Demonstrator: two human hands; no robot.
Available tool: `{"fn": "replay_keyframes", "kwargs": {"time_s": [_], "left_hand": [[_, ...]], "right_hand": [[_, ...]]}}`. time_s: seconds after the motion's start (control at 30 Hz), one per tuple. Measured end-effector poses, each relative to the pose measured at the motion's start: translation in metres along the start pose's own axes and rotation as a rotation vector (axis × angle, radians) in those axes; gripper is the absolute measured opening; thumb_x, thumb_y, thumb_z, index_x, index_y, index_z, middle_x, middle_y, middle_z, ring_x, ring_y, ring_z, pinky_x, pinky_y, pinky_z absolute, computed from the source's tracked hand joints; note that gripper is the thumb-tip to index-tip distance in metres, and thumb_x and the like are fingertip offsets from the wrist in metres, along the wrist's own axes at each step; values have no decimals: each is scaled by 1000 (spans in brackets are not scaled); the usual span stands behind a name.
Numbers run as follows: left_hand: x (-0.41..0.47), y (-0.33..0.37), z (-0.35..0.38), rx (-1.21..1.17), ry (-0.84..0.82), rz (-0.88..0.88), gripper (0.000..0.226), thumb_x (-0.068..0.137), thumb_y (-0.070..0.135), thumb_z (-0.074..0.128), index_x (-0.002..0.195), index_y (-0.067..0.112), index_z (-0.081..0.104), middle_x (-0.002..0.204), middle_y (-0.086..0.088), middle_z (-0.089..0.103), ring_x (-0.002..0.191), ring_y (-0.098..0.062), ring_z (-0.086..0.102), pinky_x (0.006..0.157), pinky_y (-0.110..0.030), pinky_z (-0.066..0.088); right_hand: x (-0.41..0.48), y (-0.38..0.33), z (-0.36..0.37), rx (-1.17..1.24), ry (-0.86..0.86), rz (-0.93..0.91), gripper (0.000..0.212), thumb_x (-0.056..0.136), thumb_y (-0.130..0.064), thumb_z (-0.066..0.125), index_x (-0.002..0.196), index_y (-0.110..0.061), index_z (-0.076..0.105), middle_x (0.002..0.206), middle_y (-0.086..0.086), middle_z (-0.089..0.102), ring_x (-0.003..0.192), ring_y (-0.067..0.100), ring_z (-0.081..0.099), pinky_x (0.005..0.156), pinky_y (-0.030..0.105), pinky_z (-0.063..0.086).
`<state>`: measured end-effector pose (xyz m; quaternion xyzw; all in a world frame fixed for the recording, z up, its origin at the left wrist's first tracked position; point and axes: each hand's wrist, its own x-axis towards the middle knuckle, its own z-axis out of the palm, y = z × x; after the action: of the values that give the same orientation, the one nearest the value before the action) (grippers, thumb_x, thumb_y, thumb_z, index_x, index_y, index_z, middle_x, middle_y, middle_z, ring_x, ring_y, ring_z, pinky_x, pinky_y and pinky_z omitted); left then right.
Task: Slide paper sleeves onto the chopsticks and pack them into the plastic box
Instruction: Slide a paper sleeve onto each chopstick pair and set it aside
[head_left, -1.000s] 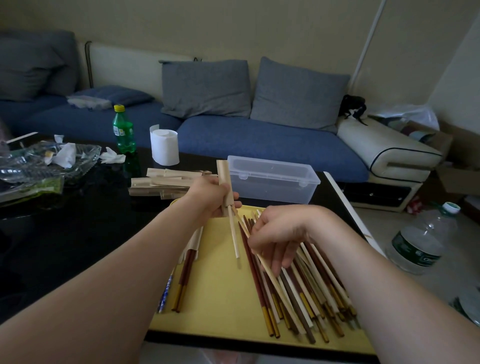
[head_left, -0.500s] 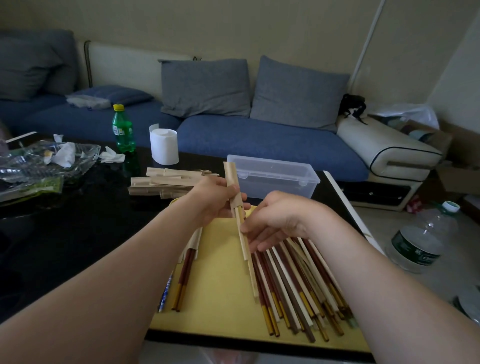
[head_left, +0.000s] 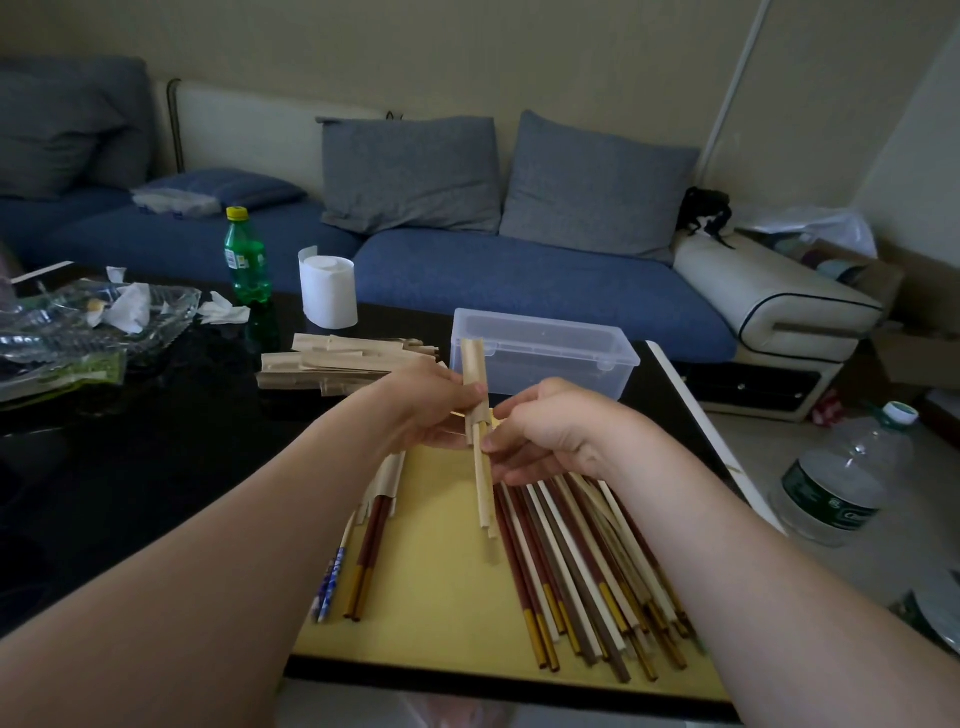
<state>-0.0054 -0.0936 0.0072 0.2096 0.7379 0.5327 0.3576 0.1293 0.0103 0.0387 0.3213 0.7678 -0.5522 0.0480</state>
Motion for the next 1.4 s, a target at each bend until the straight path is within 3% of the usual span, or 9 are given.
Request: {"fn": "replay_keyframes", "kwargs": {"time_s": [0.17,0.3,0.43,0.63,0.77,0.83,1.03,1.23,1.4], "left_hand": [[0,-2,-8,266,62,-41,36,101,42,67,107,7,73,94,-9,79,73,-16,72,58,-26,56],[11,-12,-19,698,443,51,32,102,43,61,104,11,66,86,-6,68,71,-18,64,56,-30,50],[10,-18,-25,934,479,92,18,96,16,67,114,15,66,101,-5,65,87,-23,65,74,-39,59],[7,-19,-28,998,491,159,36,92,8,71,126,14,61,119,-9,60,101,-24,61,77,-36,54],[13,-23,-31,1076,522,188,46,92,11,71,134,14,55,133,-10,55,122,-31,57,99,-47,53],[17,-25,-32,1110,530,192,45,92,13,71,133,14,54,131,-9,57,123,-30,57,101,-48,51],[27,-29,-32,1191,573,175,29,95,14,66,123,17,58,122,-8,65,117,-30,62,101,-47,46],[33,-29,-29,1213,599,187,24,96,10,64,119,17,62,115,-8,65,111,-29,64,96,-43,47],[38,-35,-25,1242,565,163,27,95,19,69,122,17,63,118,-9,63,113,-30,62,99,-47,52]], "right_hand": [[8,2,13,-66,18,28,26,102,-18,75,117,3,72,90,19,82,70,23,81,56,28,64],[9,1,37,-144,-109,150,22,105,-8,70,121,6,67,83,18,75,57,22,74,50,27,63],[16,0,62,-260,-219,256,17,107,-11,67,96,2,63,82,16,71,68,19,73,69,29,66],[32,-2,90,-379,-272,241,23,114,-25,55,101,-6,56,91,13,69,124,27,73,59,27,60],[40,-5,91,-519,-222,154,27,110,-30,63,99,-6,58,82,6,68,68,15,73,51,19,56],[39,-4,88,-625,-215,131,33,108,-38,66,101,-7,63,79,4,68,59,12,67,55,19,55],[36,5,81,-764,-105,-221,31,97,-41,80,97,-13,68,84,10,79,70,22,82,67,33,69],[34,0,63,-802,-127,-241,28,111,-32,59,105,-6,68,84,10,79,62,22,77,55,31,63],[34,-3,30,-935,242,-170,7,100,-7,66,107,-8,64,94,10,68,78,27,76,77,43,67]]}}
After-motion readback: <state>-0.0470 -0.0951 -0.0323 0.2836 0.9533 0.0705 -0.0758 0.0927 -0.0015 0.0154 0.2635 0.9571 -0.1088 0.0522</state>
